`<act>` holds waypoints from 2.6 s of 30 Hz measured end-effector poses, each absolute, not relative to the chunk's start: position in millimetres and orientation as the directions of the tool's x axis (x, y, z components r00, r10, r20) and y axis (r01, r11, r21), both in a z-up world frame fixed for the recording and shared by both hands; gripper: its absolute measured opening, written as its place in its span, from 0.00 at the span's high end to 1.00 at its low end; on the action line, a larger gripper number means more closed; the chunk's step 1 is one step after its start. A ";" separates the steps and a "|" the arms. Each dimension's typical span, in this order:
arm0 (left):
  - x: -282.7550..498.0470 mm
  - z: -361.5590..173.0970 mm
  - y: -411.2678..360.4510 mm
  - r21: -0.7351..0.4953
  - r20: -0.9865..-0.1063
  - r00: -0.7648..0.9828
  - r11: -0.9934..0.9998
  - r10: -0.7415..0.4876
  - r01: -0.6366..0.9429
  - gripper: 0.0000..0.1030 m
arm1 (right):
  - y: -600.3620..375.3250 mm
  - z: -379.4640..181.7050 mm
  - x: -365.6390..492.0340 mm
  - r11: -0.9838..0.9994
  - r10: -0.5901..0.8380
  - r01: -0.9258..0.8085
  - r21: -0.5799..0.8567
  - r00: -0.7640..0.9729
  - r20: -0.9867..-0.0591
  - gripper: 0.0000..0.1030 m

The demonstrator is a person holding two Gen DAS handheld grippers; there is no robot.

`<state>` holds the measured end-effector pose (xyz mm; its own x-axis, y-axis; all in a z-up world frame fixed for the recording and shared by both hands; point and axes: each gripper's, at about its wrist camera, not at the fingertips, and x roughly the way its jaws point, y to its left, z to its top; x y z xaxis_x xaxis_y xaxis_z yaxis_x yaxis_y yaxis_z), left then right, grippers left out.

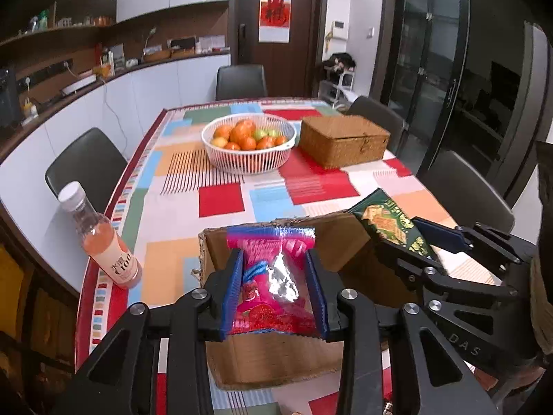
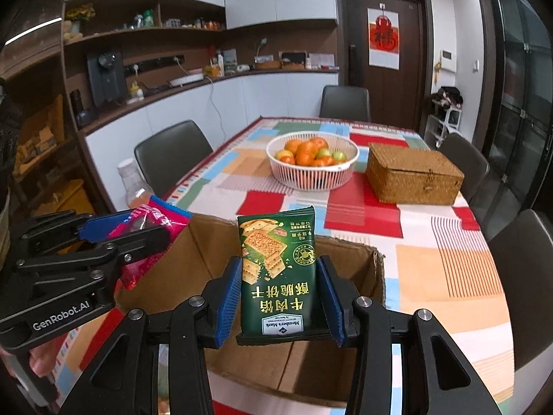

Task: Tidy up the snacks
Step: 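Carry both packets into the cardboard box and open both tools, then grasp a green lollipop with left tool while right tool grasps wrapped chocolate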

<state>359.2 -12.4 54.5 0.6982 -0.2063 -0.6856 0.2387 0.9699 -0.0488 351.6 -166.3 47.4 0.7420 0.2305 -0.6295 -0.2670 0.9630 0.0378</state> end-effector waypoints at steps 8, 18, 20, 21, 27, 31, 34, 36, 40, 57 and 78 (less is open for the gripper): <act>334.0 58.8 -9.5 -0.029 -0.656 0.729 0.971 -0.198 0.237 0.46 | -171.0 47.7 335.7 0.971 0.188 -0.238 0.002 0.765 -0.616 0.43; 267.8 69.2 -20.0 -0.022 -0.610 0.751 0.953 -0.252 0.302 0.41 | -184.8 68.9 273.9 0.970 0.196 -0.244 -0.016 0.816 -0.543 0.43; 254.1 69.3 -21.9 -0.016 -0.603 0.756 0.951 -0.254 0.307 0.41 | -187.8 67.4 263.2 0.970 0.195 -0.244 -0.018 0.814 -0.547 0.43; 248.1 69.1 -22.6 -0.014 -0.600 0.758 0.951 -0.255 0.308 0.41 | -188.7 66.2 260.8 0.970 0.194 -0.243 -0.016 0.812 -0.550 0.43; 215.0 64.2 -29.5 0.003 -0.590 0.768 0.950 -0.250 0.311 0.41 | -198.5 54.4 230.2 0.970 0.199 -0.243 0.000 0.793 -0.575 0.43; 198.7 54.5 -32.7 0.000 -0.602 0.756 0.946 -0.258 0.323 0.41 | -203.7 47.6 217.1 0.969 0.209 -0.248 0.016 0.777 -0.594 0.43; 191.9 42.0 -35.6 -0.002 -0.631 0.728 0.939 -0.267 0.344 0.41 | -204.8 43.3 208.0 0.968 0.204 -0.250 0.008 0.771 -0.603 0.43; 189.0 32.0 -36.8 -0.006 -0.652 0.708 0.936 -0.270 0.352 0.41 | -206.4 39.3 203.1 0.970 0.196 -0.243 0.008 0.764 -0.614 0.43; 184.4 8.9 -39.1 -0.003 -0.701 0.665 0.934 -0.257 0.358 0.41 | -208.3 23.8 196.4 0.971 0.193 -0.240 0.019 0.729 -0.657 0.43; 188.8 -58.8 -55.5 -0.031 -0.832 0.497 0.915 -0.247 0.402 0.42 | -225.4 -46.7 191.5 0.984 0.143 -0.170 0.057 0.557 -0.818 0.43; 225.3 -98.9 -76.7 -0.103 -0.878 0.377 0.886 -0.295 0.453 0.50 | -234.4 -84.0 201.6 0.988 0.137 -0.122 0.089 0.469 -0.872 0.48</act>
<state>225.3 -76.7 -98.9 0.3771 -0.2946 -0.8781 0.4530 0.8856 -0.1026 201.6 -234.4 -84.0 0.4693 0.1366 -0.8724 -0.1225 0.9885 0.0889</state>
